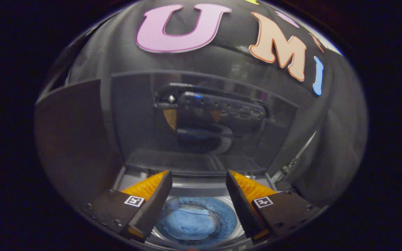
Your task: Put the clothes into the washing machine and then close the washing machine lid.
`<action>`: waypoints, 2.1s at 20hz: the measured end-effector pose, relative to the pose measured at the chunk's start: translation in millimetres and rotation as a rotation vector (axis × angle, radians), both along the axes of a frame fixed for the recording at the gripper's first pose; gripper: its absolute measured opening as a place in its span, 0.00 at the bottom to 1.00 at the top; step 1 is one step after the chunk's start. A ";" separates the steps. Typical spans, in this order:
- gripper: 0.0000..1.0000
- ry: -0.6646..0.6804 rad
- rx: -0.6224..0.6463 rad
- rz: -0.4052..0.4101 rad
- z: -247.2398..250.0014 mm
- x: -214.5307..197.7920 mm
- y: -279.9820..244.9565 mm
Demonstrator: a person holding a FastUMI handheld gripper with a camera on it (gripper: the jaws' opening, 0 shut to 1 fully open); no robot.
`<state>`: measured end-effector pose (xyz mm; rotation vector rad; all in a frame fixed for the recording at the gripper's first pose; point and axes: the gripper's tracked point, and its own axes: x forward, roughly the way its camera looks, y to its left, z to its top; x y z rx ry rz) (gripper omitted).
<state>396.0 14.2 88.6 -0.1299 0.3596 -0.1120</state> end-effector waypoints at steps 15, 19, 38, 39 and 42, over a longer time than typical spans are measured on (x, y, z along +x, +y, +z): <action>0.97 -0.307 0.093 0.087 135.8 86.0 -10.6; 0.97 -0.288 0.135 0.082 140.4 80.8 -11.9; 0.98 -0.362 0.084 0.032 126.4 -11.4 -20.8; 0.98 -0.402 0.073 0.042 146.4 -7.2 -20.3; 0.97 -0.474 0.034 0.050 193.3 21.6 -31.1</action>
